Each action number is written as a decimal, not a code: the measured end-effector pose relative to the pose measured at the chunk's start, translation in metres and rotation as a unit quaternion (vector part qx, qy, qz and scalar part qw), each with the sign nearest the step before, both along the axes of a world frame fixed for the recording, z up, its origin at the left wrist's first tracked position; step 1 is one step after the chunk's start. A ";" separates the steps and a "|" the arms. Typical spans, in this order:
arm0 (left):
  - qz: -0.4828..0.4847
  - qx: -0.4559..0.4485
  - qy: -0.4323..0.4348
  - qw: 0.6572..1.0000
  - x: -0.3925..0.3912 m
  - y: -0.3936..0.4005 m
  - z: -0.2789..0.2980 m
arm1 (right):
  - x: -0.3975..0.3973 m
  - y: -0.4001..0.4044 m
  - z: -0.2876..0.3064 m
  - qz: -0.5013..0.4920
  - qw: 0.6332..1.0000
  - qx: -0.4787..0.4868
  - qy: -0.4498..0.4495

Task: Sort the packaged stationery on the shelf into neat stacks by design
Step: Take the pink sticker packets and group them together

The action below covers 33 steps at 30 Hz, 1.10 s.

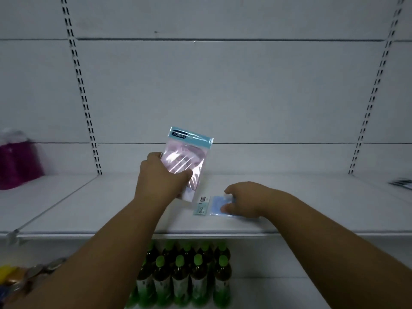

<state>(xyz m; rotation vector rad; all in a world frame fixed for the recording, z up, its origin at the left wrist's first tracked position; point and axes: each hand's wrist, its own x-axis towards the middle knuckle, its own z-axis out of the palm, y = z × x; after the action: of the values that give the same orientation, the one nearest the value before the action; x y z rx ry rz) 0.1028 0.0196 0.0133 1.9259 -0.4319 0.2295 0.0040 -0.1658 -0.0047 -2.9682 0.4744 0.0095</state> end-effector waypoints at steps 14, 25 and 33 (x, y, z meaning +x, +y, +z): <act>-0.147 -0.251 0.102 0.951 -0.088 -0.057 0.013 | -0.073 -0.063 0.036 -0.155 0.909 0.204 -0.329; -0.287 -0.262 0.166 0.906 -0.252 -0.273 -0.003 | -0.285 -0.256 0.037 -0.273 0.826 0.203 -0.450; -0.288 -0.267 0.224 0.892 -0.314 -0.396 -0.007 | -0.337 -0.390 0.051 -0.307 0.834 0.220 -0.403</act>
<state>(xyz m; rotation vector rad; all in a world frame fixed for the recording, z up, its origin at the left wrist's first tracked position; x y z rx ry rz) -0.2114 -0.3760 0.0064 1.1874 -0.5377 -0.4426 -0.3332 -0.5562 0.0464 -1.9795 1.0573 -0.9918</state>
